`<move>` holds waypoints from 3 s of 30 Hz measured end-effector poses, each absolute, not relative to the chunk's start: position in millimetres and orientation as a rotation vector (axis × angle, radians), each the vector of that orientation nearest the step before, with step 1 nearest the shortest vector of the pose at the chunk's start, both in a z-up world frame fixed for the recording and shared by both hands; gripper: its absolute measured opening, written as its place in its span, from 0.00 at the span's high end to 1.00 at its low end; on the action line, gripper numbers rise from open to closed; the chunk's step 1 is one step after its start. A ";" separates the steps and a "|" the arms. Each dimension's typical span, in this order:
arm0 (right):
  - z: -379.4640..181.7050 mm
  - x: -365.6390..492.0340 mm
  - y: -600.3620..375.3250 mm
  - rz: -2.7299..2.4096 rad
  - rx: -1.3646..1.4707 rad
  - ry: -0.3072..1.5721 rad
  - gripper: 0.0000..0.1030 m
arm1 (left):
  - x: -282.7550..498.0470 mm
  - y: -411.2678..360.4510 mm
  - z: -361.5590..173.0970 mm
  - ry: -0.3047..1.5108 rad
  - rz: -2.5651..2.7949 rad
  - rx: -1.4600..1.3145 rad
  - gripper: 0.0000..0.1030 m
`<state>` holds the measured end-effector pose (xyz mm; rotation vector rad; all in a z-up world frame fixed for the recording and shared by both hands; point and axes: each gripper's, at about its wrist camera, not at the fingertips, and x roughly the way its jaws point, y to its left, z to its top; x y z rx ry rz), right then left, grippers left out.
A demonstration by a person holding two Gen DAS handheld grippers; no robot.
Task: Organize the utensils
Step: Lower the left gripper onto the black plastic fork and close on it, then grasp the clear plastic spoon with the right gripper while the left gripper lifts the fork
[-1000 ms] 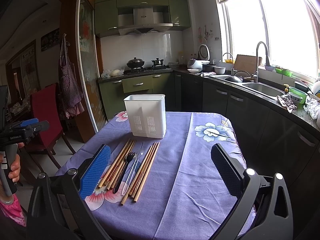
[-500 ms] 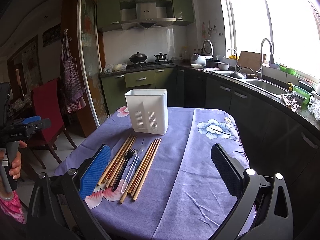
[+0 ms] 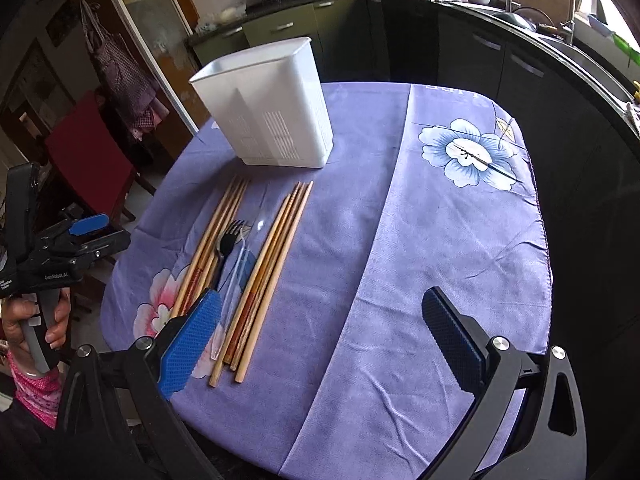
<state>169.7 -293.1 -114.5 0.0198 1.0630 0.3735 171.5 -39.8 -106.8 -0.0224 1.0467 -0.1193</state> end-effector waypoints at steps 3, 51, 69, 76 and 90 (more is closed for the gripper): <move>-122.6 192.7 -292.7 0.368 0.017 1.104 0.04 | 186.2 -59.9 -116.6 1.081 -0.114 0.032 0.06; -156.1 229.8 -289.2 0.396 0.053 1.201 0.34 | 238.6 -127.3 -184.2 1.387 -0.144 -0.015 0.80; -151.5 227.2 -290.0 0.384 0.047 1.192 0.30 | 236.7 -130.8 -185.8 1.367 -0.124 0.044 0.89; -147.7 223.8 -292.2 0.365 0.034 1.190 0.30 | 239.5 -130.9 -178.0 1.320 -0.147 0.026 0.92; -167.4 230.9 -217.8 0.445 -0.001 1.295 0.55 | 216.9 -89.6 -120.4 1.131 -0.152 -0.009 0.92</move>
